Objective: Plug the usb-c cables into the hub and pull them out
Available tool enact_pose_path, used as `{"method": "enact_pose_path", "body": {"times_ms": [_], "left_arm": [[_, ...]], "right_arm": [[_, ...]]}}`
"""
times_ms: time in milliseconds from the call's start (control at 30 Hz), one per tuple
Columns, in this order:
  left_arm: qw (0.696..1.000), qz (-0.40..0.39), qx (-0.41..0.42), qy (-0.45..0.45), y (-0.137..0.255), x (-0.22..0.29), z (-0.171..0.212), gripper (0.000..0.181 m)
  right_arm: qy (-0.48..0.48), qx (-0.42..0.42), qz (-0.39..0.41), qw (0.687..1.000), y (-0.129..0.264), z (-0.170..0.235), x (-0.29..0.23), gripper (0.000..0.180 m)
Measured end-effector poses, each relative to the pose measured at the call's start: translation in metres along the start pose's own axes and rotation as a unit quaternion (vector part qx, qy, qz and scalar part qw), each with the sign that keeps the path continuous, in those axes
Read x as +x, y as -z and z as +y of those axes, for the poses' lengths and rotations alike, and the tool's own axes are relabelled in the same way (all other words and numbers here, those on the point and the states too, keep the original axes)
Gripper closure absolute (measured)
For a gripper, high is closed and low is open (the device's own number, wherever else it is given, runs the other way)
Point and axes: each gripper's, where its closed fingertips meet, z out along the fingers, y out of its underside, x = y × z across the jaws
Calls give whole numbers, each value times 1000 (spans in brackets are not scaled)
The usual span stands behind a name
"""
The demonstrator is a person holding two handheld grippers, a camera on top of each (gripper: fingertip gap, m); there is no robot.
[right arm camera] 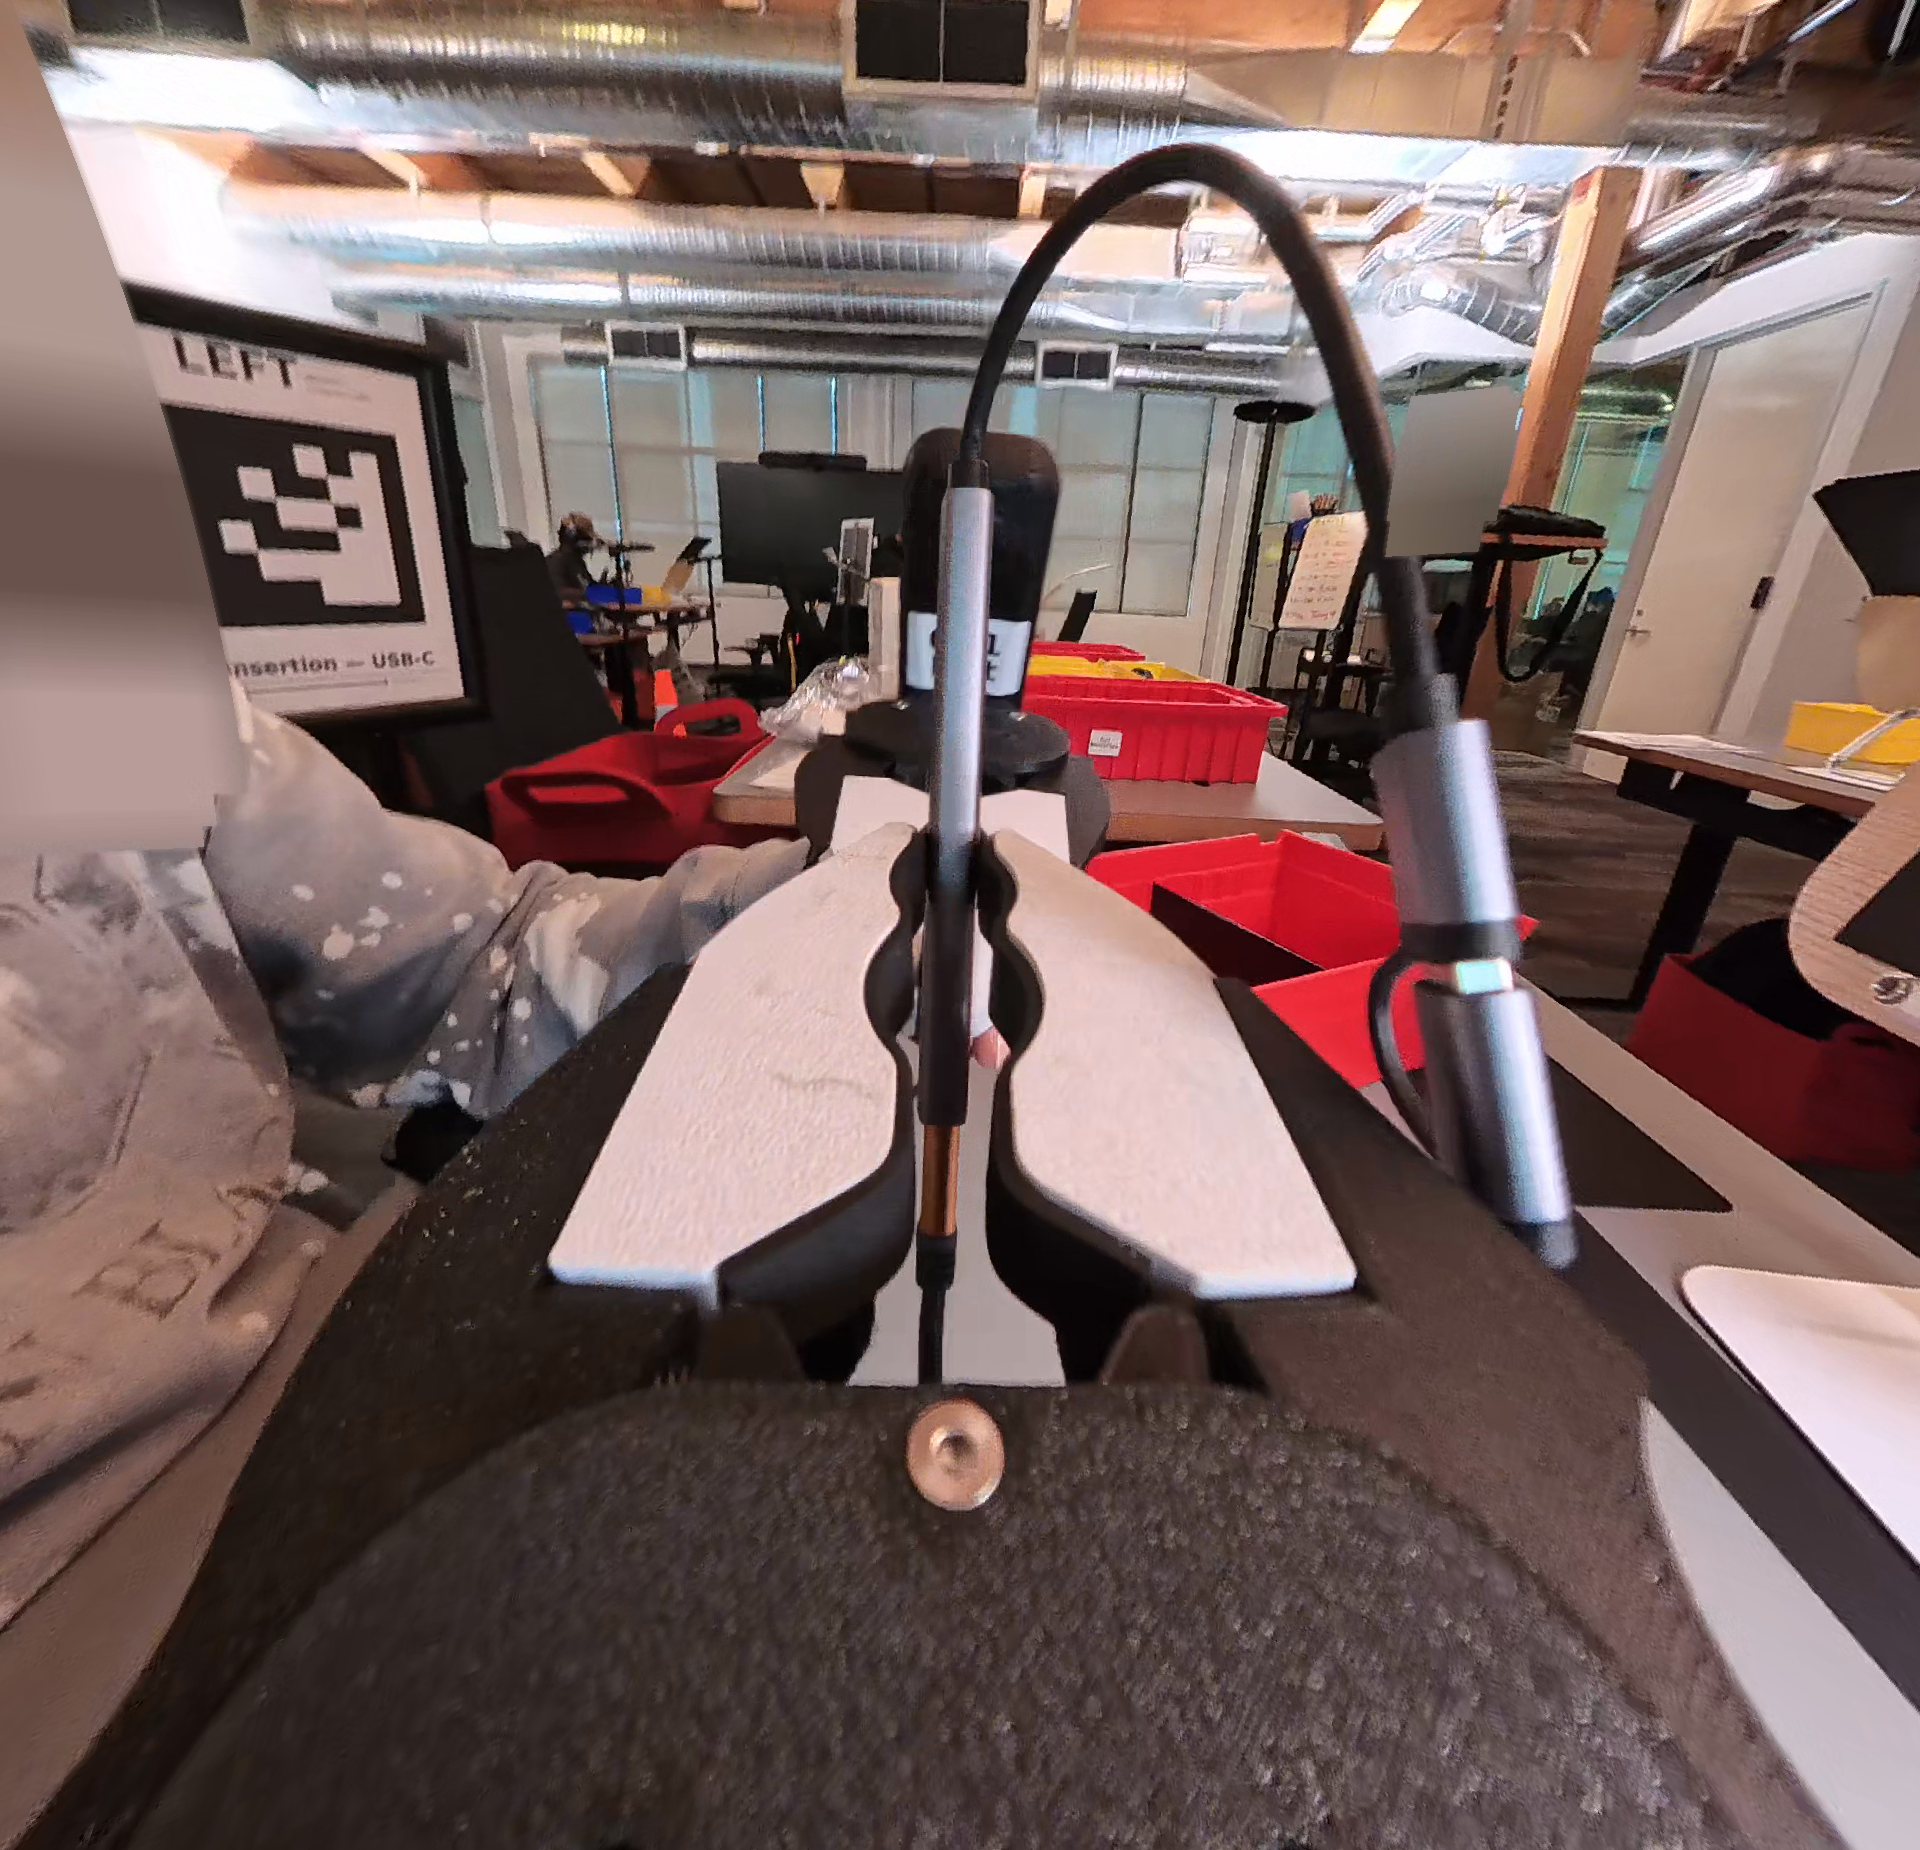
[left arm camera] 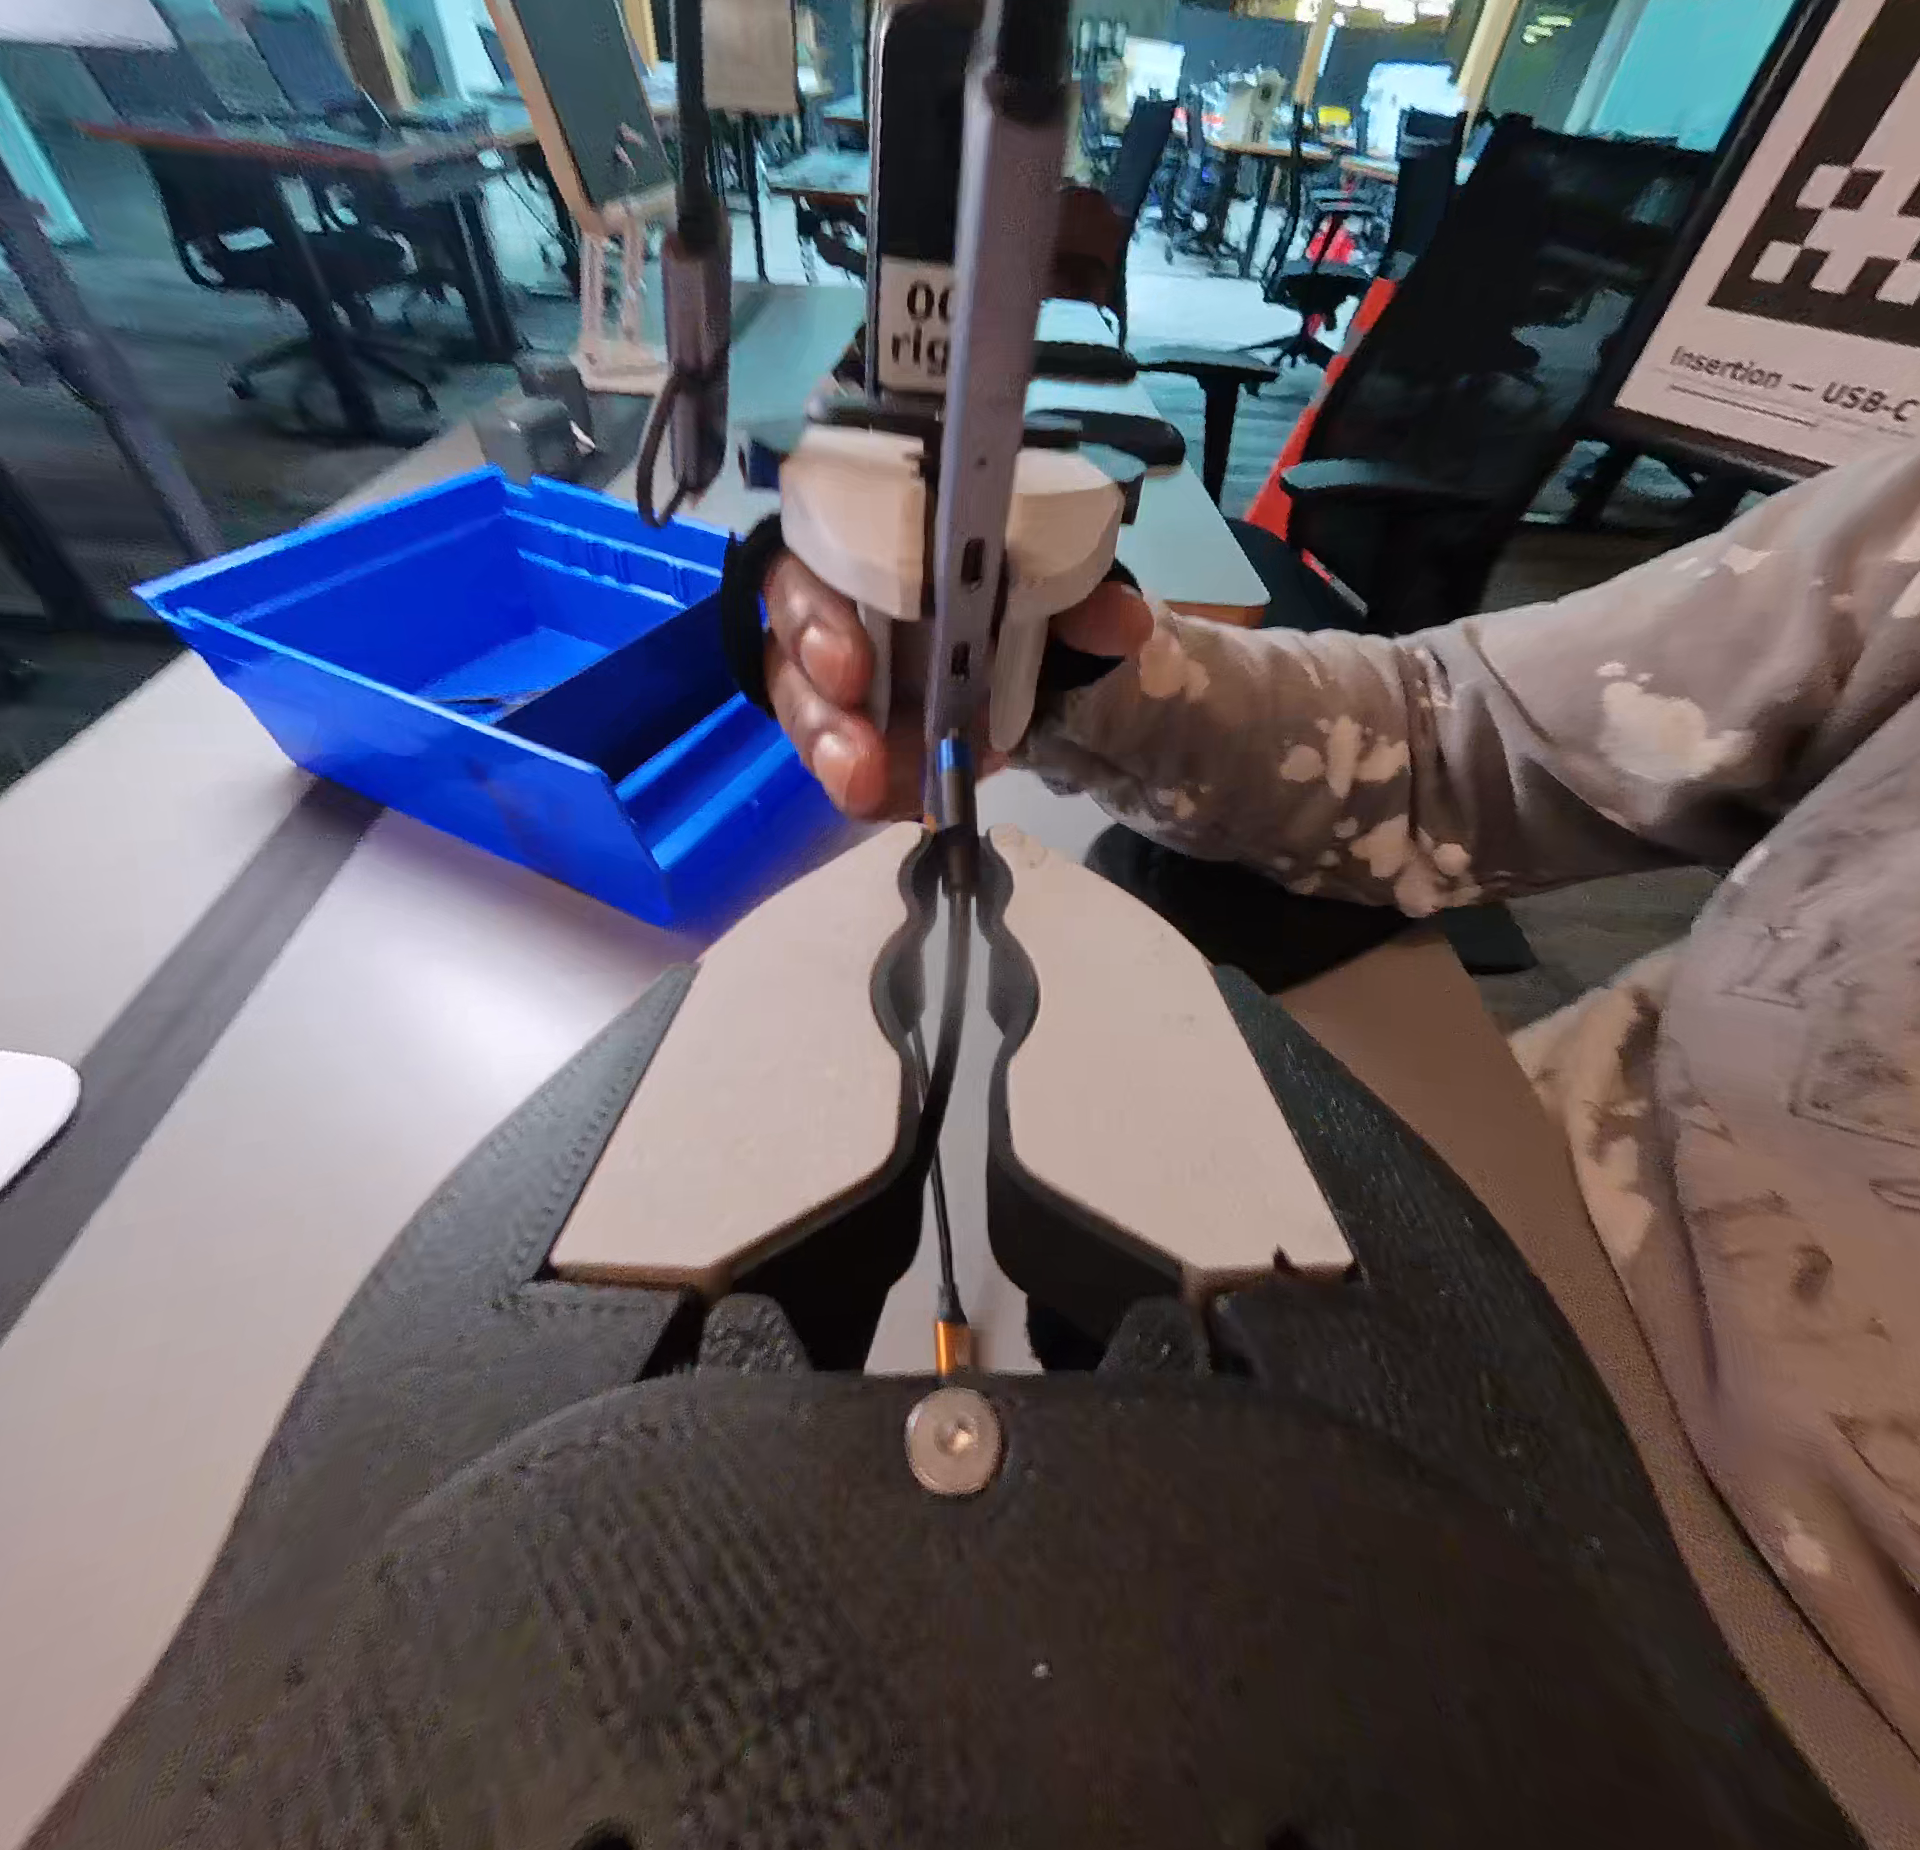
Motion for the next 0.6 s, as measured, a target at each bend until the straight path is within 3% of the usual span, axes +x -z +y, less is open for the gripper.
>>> {"method": "enact_pose_path", "body": {"times_ms": [167, 600], "left_arm": [[999, -8, 20, 24, 7, -1, -13, 174], [998, -9, 27, 53, 8, -3, -16, 175]], "right_arm": [[-27, 18, 11, 999, -1, -7, 4, 171], [-19, -108, 6, 994, -1, 28, 2, 169]]}}
